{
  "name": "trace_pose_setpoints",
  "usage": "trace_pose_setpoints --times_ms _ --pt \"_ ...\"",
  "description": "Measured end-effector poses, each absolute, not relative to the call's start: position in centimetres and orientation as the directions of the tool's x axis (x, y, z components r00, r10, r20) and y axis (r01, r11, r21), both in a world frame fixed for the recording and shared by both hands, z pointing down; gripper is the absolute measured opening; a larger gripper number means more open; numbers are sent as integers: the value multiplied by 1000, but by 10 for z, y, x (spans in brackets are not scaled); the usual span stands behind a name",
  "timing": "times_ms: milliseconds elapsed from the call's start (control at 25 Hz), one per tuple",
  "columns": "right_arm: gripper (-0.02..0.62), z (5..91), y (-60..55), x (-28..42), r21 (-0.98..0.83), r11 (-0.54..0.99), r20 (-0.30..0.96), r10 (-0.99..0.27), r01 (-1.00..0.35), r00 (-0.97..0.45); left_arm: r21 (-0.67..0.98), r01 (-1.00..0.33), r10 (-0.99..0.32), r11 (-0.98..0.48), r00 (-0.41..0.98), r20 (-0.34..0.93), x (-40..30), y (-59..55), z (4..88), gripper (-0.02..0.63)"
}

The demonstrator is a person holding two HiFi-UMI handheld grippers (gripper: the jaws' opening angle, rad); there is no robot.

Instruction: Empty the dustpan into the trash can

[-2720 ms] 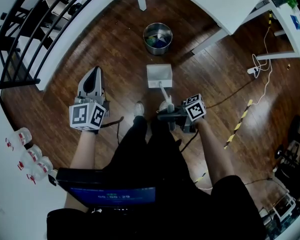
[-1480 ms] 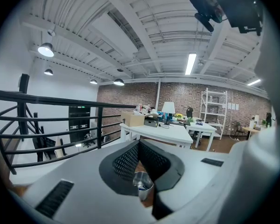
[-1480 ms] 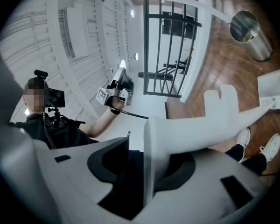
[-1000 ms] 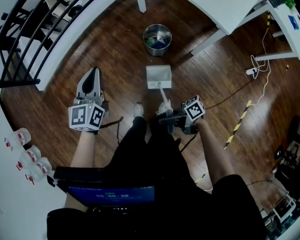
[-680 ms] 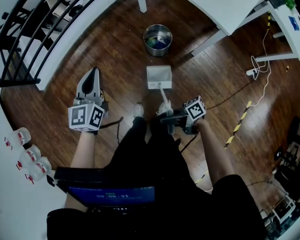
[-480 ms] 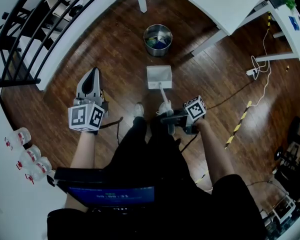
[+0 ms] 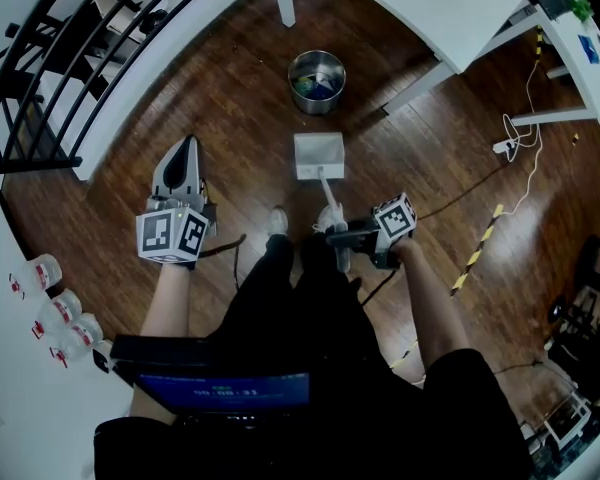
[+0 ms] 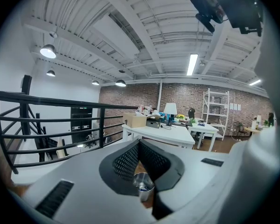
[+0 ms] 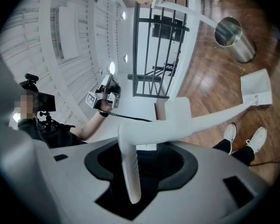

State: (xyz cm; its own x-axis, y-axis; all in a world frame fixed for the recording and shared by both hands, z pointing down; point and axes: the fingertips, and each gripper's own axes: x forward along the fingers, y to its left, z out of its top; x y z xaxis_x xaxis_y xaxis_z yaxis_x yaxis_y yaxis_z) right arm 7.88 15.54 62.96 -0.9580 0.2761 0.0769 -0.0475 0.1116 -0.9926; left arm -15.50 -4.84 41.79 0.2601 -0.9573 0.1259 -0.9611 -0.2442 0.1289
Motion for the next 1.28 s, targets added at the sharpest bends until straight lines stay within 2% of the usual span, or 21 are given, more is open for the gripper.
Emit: trace_pose_setpoints --times_ms 880,1080,1280 --pt "215 619 155 109 -993 98 80 236 -59 -968 136 -959 -958 -249 265 114 -157 -50 414 0" --pt "215 624 150 136 -985 116 145 180 -125 -973 133 -956 -955 -260 275 109 -154 -50 413 0" --pt "215 615 138 176 -970 142 204 51 -196 -978 150 -945 -947 -290 306 97 -148 -50 406 0"
